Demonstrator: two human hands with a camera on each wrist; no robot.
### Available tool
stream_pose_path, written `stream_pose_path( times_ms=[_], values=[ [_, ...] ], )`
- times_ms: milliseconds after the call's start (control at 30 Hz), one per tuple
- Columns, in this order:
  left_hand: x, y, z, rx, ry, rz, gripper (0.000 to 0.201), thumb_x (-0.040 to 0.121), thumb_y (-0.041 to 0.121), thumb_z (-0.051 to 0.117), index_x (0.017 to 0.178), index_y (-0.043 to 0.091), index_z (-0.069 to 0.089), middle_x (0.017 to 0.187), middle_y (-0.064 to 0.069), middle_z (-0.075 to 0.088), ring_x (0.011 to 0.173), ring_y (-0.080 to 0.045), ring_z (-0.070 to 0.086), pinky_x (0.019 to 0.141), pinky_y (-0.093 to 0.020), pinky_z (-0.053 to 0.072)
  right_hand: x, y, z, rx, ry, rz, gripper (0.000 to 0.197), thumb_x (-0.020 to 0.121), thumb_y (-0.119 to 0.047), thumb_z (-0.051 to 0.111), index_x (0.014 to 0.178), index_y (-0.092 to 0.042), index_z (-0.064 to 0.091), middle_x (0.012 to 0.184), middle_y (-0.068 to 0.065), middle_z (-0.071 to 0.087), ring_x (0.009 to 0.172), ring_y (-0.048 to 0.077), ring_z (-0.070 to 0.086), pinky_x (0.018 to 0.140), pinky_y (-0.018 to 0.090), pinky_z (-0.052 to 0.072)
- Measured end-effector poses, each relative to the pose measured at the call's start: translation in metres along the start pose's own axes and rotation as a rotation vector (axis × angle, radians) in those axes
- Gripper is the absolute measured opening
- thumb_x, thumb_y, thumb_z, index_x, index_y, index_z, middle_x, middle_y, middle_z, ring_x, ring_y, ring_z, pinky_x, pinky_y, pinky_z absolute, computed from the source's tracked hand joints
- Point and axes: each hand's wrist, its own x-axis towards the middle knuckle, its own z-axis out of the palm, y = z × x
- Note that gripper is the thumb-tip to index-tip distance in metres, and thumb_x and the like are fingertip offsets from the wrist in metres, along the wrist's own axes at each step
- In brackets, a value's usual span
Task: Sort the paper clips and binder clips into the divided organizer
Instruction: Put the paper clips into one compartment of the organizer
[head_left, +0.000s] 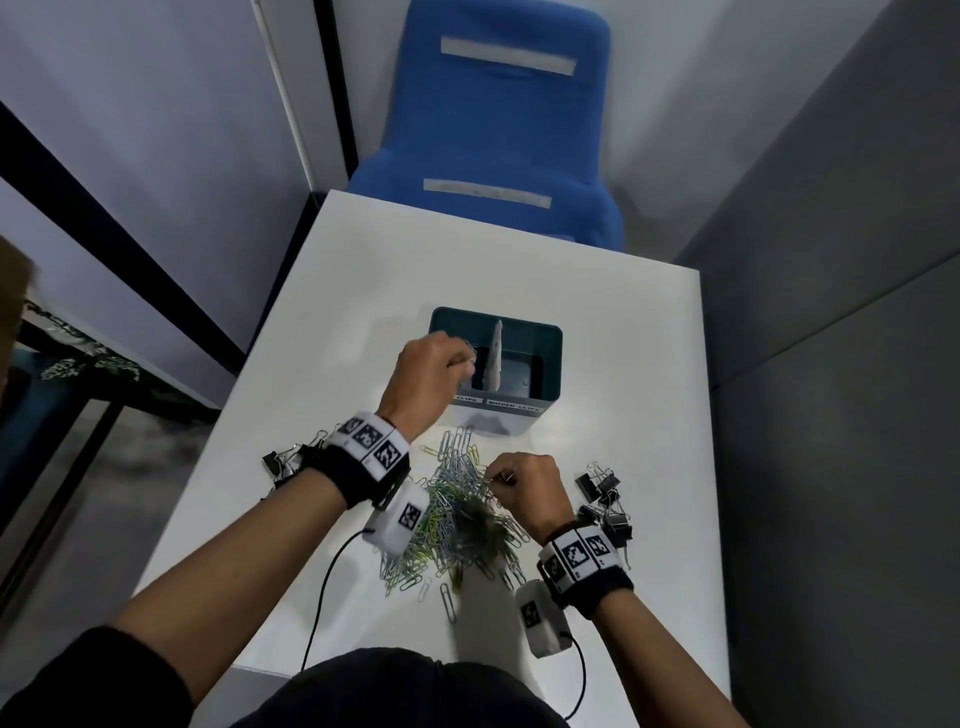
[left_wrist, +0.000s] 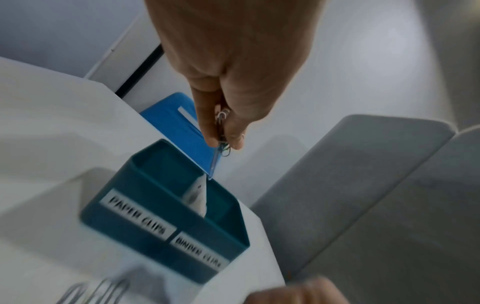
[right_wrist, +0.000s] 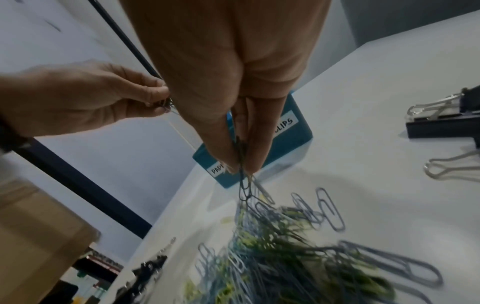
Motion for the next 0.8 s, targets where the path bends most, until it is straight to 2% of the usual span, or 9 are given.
stream_pose_path(
  times_ms=[100,200,333,400,467,567,633,733,800],
  values=[
    [0.028,0.002,0.0,-0.004,0.005,0.0,0.01,0.084,0.013,0.071,0.094,0.013,0.074,0.09,-0.002,0.069,0.082,-0.014,0.065,0.08,-0.032,0.054,0.003,-0.014,-0.019,0.042,0.027,-0.025,0.016,0.074,-0.004,0.074,0.083,-0.016,0.077,0.08,0.001,0.074,0.069,0.011,0.066,0.073,0.027,0.057],
    [0.035,-0.007,0.0,-0.005,-0.07,-0.023,0.023,0.082,0.015,0.073,0.105,0.013,0.072,0.1,-0.004,0.071,0.091,-0.015,0.066,0.088,-0.034,0.053,0.015,-0.034,-0.042,0.061,0.052,-0.074,0.015,0.076,-0.003,0.074,0.083,-0.016,0.076,0.081,-0.002,0.073,0.067,0.009,0.065,0.072,0.027,0.058],
    [0.011,-0.036,0.005,0.067,-0.091,-0.057,0.02,0.088,0.016,0.066,0.107,0.015,0.071,0.105,-0.003,0.071,0.093,-0.017,0.066,0.087,-0.034,0.053,0.04,-0.07,-0.08,0.086,0.126,-0.174,0.013,0.075,-0.002,0.074,0.08,-0.015,0.076,0.077,-0.007,0.072,0.066,0.006,0.065,0.071,0.024,0.056],
    [-0.011,-0.057,0.011,0.132,-0.118,-0.099,0.015,0.089,0.015,0.063,0.101,0.019,0.071,0.102,0.0,0.072,0.087,-0.017,0.065,0.082,-0.036,0.055,0.056,-0.087,-0.096,0.119,0.153,-0.207,0.013,0.076,-0.003,0.073,0.079,-0.015,0.076,0.078,-0.006,0.072,0.068,0.009,0.067,0.071,0.027,0.058],
    [-0.033,-0.078,0.018,0.2,-0.164,-0.161,0.018,0.09,0.013,0.061,0.105,0.019,0.07,0.109,-0.002,0.07,0.091,-0.019,0.066,0.083,-0.037,0.055,0.075,-0.099,-0.104,0.152,0.186,-0.226,0.013,0.077,-0.003,0.073,0.079,-0.016,0.075,0.075,-0.007,0.071,0.065,0.01,0.066,0.069,0.032,0.059],
    [-0.062,-0.1,0.029,0.363,-0.305,-0.288,0.035,0.091,0.023,0.059,0.125,0.017,0.057,0.122,-0.008,0.06,0.106,-0.024,0.058,0.086,-0.038,0.051,0.104,-0.106,-0.104,0.132,0.204,-0.212,0.014,0.076,-0.004,0.072,0.079,-0.018,0.074,0.071,-0.01,0.067,0.068,0.014,0.066,0.07,0.033,0.058],
    [-0.078,-0.109,0.036,0.442,-0.4,-0.357,0.053,0.091,0.034,0.058,0.138,0.016,0.04,0.128,-0.01,0.051,0.115,-0.028,0.05,0.087,-0.041,0.049,0.116,-0.102,-0.097,0.06,0.145,-0.196,0.013,0.075,-0.01,0.075,0.085,-0.018,0.074,0.078,-0.005,0.071,0.075,0.015,0.067,0.075,0.034,0.057],
    [-0.091,-0.118,0.048,0.398,-0.459,-0.344,0.065,0.09,0.039,0.057,0.144,0.018,0.026,0.145,-0.01,0.035,0.129,-0.029,0.037,0.094,-0.044,0.045,0.116,-0.086,-0.078,-0.023,0.057,-0.158,0.025,0.076,-0.016,0.077,0.1,-0.021,0.073,0.095,0.001,0.073,0.082,0.015,0.067,0.08,0.035,0.057],
    [-0.093,-0.12,0.055,0.371,-0.479,-0.306,0.069,0.09,0.037,0.057,0.146,0.019,0.022,0.156,-0.006,0.021,0.138,-0.027,0.026,0.102,-0.045,0.04,0.104,-0.073,-0.064,-0.044,0.054,-0.156,0.025,0.077,-0.017,0.076,0.101,-0.022,0.071,0.096,0.0,0.072,0.082,0.015,0.066,0.078,0.036,0.057]
  ],
)
